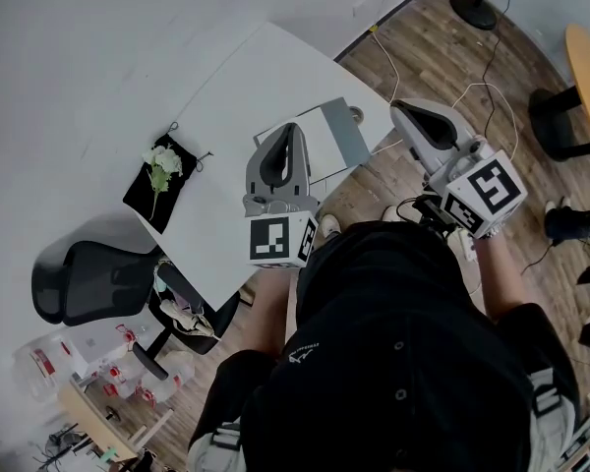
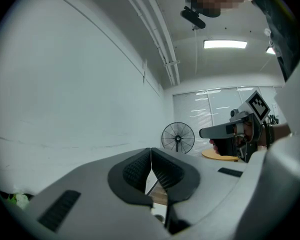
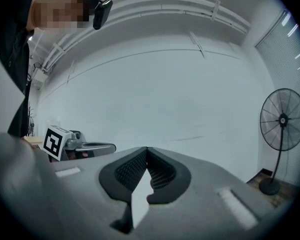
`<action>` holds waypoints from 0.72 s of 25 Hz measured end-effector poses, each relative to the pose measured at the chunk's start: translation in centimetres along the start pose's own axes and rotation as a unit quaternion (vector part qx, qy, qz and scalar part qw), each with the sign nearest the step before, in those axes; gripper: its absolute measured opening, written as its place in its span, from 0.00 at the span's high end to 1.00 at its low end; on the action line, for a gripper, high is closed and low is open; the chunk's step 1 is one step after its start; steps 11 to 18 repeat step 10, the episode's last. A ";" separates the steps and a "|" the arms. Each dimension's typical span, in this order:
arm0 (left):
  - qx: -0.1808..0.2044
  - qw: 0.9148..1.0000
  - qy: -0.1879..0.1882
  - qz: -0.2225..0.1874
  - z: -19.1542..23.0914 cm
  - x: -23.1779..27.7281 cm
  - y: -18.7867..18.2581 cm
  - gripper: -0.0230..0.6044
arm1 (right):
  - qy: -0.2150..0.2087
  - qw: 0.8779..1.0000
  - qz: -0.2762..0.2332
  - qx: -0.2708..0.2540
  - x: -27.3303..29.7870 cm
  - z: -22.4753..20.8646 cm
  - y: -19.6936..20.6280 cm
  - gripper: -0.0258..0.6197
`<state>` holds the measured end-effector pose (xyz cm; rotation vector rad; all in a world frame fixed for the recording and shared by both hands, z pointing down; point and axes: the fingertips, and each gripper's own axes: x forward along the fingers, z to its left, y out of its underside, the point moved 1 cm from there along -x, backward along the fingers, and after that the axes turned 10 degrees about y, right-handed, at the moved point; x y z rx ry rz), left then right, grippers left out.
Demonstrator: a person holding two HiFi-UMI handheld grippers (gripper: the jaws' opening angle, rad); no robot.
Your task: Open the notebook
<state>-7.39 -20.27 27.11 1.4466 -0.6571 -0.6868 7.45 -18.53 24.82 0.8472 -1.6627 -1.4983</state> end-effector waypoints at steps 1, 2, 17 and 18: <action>0.000 1.000 0.002 0.000 -0.1 0.1 0.0 0.95 | 0.001 1.000 0.001 0.000 0.0 -0.1 0.0 0.95; 0.000 1.000 0.003 0.000 -0.2 0.2 -0.1 0.95 | 0.002 1.000 0.001 0.000 0.0 -0.2 0.0 0.95; -0.001 1.000 0.013 0.009 -0.4 0.4 0.7 0.95 | 0.006 1.000 0.002 0.001 0.2 -0.5 0.2 0.95; -0.001 1.000 0.013 0.009 -0.4 0.4 0.7 0.95 | 0.006 1.000 0.002 0.001 0.2 -0.5 0.2 0.95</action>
